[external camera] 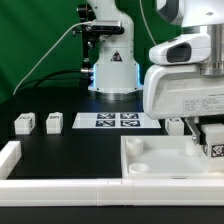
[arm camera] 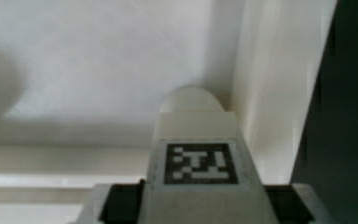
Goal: Assemble one leg
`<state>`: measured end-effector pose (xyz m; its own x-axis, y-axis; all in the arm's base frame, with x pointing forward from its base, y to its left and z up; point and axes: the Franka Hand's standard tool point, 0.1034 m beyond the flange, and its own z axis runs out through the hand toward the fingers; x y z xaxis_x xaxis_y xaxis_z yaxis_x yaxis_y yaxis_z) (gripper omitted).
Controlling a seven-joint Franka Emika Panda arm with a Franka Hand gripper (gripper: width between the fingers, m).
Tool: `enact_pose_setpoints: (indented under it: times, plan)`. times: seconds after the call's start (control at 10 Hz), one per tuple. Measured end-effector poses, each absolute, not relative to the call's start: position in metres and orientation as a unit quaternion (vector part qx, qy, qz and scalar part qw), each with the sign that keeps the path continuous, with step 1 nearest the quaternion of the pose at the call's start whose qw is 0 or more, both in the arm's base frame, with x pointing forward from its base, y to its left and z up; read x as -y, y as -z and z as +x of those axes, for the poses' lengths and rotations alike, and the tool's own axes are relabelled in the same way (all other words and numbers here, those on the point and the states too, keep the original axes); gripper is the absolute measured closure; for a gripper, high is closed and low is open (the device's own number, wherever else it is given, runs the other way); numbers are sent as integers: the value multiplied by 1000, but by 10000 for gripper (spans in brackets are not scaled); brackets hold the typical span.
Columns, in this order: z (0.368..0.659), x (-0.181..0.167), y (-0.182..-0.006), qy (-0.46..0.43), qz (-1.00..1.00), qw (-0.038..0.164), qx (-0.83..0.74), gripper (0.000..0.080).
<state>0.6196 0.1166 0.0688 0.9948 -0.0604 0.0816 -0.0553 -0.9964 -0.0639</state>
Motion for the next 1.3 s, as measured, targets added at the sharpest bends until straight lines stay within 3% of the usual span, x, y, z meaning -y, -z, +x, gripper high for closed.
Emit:
enact_pose_setpoints:
  times: [0.9,1.1,1.2,1.3]
  plan:
    - [618,-123,-68,4,-820,66,-569,506]
    - [617,-124,-68,-2,-788,69,-611,506]
    - [617,-125,-68,-3,-787,70,-613,430]
    - [617,-126,-68,-3,-792,70,-606,430]
